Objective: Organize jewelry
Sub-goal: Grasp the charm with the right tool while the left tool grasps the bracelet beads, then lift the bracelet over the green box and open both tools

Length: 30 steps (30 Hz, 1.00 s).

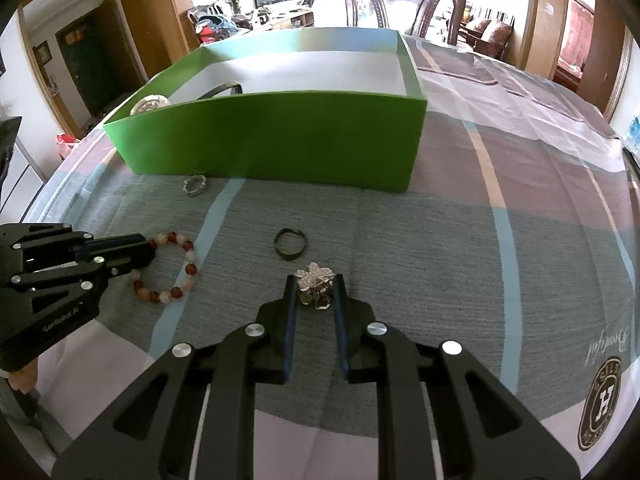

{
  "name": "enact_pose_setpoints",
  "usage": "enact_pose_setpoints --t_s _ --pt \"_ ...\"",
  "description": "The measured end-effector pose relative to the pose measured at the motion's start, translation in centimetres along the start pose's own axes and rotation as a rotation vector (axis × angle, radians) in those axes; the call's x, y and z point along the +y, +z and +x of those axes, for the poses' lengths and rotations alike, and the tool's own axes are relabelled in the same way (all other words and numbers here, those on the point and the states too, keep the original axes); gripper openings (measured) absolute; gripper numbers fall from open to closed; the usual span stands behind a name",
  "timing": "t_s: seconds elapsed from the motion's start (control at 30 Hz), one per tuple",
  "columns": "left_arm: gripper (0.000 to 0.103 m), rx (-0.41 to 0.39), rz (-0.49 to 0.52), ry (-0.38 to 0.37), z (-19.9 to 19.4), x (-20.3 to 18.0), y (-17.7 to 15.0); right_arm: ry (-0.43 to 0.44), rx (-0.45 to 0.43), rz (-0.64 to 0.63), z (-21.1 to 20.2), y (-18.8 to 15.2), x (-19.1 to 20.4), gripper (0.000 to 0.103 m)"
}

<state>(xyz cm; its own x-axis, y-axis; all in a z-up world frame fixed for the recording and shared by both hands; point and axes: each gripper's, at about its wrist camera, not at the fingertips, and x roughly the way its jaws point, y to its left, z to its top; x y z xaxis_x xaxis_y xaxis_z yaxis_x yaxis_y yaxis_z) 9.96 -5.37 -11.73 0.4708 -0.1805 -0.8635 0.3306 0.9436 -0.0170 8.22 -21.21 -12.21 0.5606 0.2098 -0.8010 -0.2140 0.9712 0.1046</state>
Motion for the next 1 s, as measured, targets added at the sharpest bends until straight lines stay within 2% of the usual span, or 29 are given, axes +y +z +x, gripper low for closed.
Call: enact_pose_setpoints --t_s 0.1,0.43,0.63,0.8,0.9,1.0 --pt "0.008 -0.019 -0.007 0.004 -0.7 0.1 0.1 0.0 -0.024 -0.001 -0.8 0.2 0.1 0.017" --pt "0.008 -0.176 -0.002 0.011 -7.3 0.9 1.8 0.034 -0.073 -0.003 -4.0 1.6 0.7 0.017" --pt "0.008 -0.278 0.032 0.051 -11.1 1.3 4.1 -0.005 -0.148 -0.066 -7.0 4.9 1.3 0.017" --pt "0.008 -0.356 0.045 0.081 -13.3 2.2 7.7 -0.027 -0.233 -0.08 -8.5 9.2 0.9 0.017" --pt "0.008 -0.363 0.032 0.073 -13.2 2.8 10.9 -0.015 -0.224 -0.048 -7.6 11.9 0.0 0.017" --pt "0.008 -0.343 0.028 0.078 -11.5 3.2 13.8 0.005 -0.178 -0.015 -4.9 14.1 -0.8 0.017"
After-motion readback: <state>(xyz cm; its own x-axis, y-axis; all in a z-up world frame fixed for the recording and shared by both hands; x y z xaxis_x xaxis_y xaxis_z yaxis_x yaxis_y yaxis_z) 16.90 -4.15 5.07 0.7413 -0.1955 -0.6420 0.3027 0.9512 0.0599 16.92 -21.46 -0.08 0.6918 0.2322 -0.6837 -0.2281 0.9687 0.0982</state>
